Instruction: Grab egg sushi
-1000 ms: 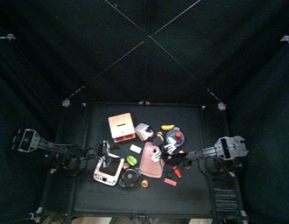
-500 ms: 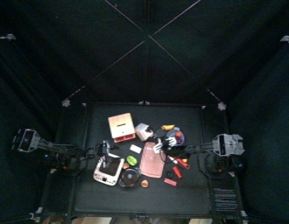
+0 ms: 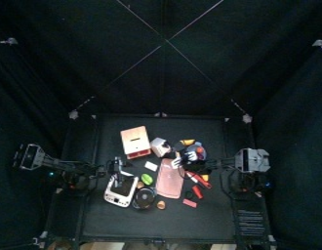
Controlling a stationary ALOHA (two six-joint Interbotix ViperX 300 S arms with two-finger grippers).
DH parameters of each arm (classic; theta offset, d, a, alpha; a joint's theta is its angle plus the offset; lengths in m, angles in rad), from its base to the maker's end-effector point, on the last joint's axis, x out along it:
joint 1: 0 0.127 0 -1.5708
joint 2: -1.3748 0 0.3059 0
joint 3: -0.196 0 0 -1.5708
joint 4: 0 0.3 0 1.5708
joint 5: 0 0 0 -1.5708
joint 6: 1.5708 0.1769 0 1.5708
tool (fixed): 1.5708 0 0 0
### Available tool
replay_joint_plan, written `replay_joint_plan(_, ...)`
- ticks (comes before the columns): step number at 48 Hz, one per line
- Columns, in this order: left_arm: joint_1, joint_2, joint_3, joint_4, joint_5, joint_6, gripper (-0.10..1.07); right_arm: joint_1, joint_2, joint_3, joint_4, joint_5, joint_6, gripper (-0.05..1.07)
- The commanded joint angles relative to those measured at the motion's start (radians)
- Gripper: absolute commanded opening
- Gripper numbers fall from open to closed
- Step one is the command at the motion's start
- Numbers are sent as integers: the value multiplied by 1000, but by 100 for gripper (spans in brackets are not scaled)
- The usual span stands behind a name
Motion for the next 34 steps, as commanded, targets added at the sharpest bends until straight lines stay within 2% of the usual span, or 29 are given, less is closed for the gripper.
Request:
replay_joint_plan(1, 0, -2, -9, 0, -5, 2, 86, -8, -11, -8, -2, -3, 2, 85)
replay_joint_plan(34, 0, 0, -9, 0, -5, 2, 86, -21, -14, -8, -3, -54, 2, 85)
